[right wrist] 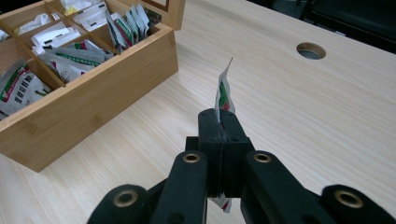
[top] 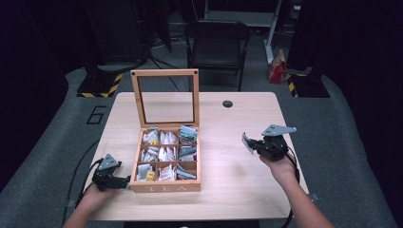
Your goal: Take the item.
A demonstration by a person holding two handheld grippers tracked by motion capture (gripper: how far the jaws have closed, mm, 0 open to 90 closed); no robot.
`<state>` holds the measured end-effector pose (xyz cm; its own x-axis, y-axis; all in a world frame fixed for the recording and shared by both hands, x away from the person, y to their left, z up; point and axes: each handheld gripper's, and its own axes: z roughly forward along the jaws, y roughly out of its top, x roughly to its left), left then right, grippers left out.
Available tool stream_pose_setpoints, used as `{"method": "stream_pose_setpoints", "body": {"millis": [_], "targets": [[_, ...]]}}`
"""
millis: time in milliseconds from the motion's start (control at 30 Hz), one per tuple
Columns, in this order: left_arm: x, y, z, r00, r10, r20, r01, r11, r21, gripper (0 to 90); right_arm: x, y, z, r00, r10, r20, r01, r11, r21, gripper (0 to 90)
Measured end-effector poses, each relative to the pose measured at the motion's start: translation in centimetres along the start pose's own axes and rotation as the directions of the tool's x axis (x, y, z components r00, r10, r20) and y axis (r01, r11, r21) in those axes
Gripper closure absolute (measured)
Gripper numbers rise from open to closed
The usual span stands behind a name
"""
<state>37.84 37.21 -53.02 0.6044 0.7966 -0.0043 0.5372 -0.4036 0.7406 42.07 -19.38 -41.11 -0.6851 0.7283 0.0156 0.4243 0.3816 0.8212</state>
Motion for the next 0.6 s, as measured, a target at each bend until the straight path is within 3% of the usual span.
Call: {"method": "stream_pose_setpoints", "body": {"millis": [33,133,367,400,567,600], "targets": [[-0.1,0.0,0.0,0.9999,-0.016,0.006,0.016,0.9999,0.0,13.8,0.0,-0.1,0.1,1.0,-0.005,0.0,0.005,1.0,0.006,89.7],[0.0,0.0,0.0,1.0,0.003,-0.001,-0.003,1.0,0.001,13.8,0.0,-0.5,0.3,1.0,0.004,0.0,-0.004,1.0,0.009,89.7],[-0.1,0.0,0.0,0.9999,-0.015,0.005,0.015,0.9999,0.0,13.9,0.0,-1.2,0.9,1.0,0.008,0.005,-0.008,1.0,0.021,89.8],[0.0,0.0,0.0,1.0,0.001,0.0,-0.001,1.0,0.0,13.8,0.0,-1.3,1.0,0.9999,0.012,0.004,-0.012,1.0,0.02,89.7],[0.0,0.0,0.0,1.0,0.0,0.0,0.0,1.0,0.0,13.8,0.0,-1.8,1.3,0.9998,0.016,0.008,-0.016,1.0,0.022,89.7],[-0.1,0.0,0.0,0.9999,-0.015,0.005,0.015,0.9999,0.0,13.8,0.0,-1.9,1.4,0.9998,0.019,0.008,-0.019,1.0,0.019,89.7]]}}
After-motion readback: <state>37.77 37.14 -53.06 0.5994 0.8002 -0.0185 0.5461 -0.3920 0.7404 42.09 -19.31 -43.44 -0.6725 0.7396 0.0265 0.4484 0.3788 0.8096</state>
